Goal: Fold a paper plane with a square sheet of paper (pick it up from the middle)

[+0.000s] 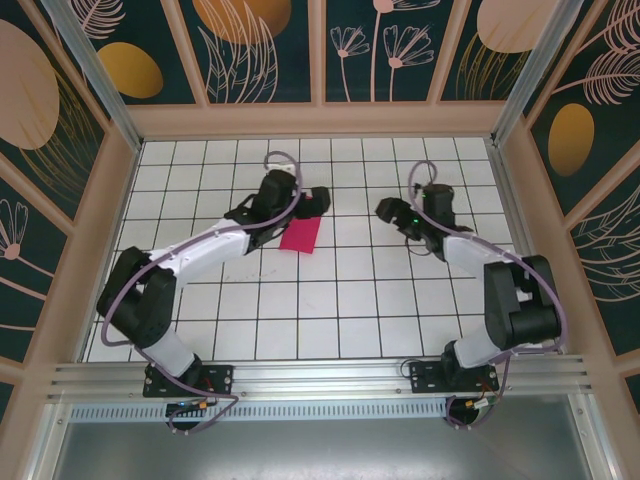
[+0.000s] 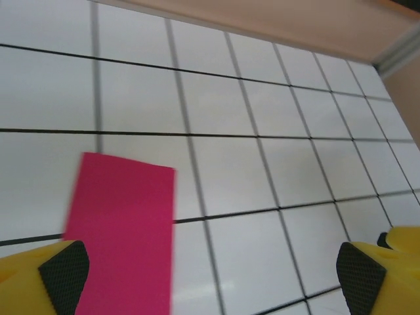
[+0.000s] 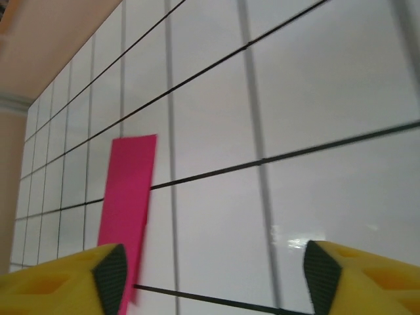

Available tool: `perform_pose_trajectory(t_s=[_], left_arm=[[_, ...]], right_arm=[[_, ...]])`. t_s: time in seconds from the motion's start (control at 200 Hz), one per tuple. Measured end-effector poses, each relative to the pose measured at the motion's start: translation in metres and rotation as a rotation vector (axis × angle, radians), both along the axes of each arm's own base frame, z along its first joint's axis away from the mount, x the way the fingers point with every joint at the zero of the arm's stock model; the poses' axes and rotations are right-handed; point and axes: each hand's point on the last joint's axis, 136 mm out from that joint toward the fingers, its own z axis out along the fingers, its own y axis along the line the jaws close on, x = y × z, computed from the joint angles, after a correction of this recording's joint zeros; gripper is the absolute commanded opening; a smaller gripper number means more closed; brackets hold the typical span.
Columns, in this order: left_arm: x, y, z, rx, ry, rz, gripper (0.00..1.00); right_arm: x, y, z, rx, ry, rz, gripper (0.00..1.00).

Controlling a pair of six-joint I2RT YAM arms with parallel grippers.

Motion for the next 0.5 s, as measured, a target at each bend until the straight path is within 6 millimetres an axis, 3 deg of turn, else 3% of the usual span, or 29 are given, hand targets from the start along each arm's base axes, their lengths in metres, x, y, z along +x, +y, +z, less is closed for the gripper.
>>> perform_pose_trajectory(t_s=[0.24, 0.36, 0.5], left_arm=[[-0.009, 0.080, -0.054, 0.003, 0.124, 0.198, 0.99], [-0.019, 0.109, -0.075, -0.015, 0.184, 0.279, 0.98], [-0.031, 0.135, -0.087, -0.040, 0.222, 0.349, 0.99]], right_arm=[[0.006, 0.134, 0.005, 0.008, -0.008, 0.266, 0.50], [0.012, 0.180, -0.007, 0.005, 0.012, 0.334, 0.48], [0.017, 0.218, -0.033, -0.006, 0.064, 0.393, 0.47]])
